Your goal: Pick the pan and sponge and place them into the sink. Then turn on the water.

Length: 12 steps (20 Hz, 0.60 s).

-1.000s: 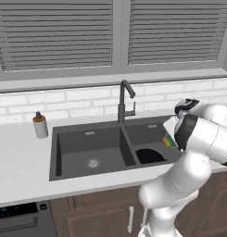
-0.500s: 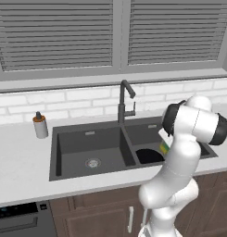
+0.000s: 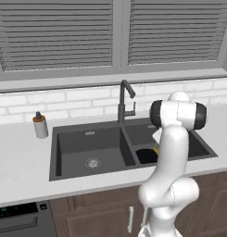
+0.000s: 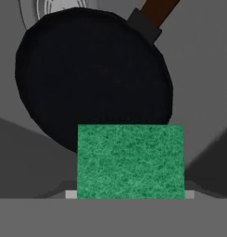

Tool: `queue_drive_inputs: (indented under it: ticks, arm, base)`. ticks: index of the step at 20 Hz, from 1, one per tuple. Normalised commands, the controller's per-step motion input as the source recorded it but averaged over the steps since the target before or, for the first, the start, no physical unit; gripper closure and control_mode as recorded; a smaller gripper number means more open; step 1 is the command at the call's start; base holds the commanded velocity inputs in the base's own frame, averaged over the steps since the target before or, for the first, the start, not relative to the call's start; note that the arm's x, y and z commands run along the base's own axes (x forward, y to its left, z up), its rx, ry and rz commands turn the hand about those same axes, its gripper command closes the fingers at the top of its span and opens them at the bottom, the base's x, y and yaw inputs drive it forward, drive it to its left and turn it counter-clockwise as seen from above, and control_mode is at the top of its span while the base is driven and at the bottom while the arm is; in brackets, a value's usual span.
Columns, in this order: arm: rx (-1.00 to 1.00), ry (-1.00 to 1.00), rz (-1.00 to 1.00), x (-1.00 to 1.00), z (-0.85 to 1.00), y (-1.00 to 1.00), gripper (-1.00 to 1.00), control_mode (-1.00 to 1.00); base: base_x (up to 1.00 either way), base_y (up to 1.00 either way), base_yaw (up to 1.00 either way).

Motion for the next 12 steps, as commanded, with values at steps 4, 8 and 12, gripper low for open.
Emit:
queue_drive_inputs:
  ticks: [4, 8, 12]
  arm:
    - [0.00, 0.06, 0.02, 0.38, -0.70, -0.10, 1.00, -1.00]
    - [0.00, 0.00, 0.05, 0.24, -0.62, -0.24, 1.00, -1.00]
    - [0.00, 0.00, 0.05, 0.16, -0.56, -0.17, 1.00, -1.00]
  base:
    - [0.00, 0.00, 0.00]
    - [0.00, 0.00, 0.00]
    - [0.00, 0.00, 0.00]
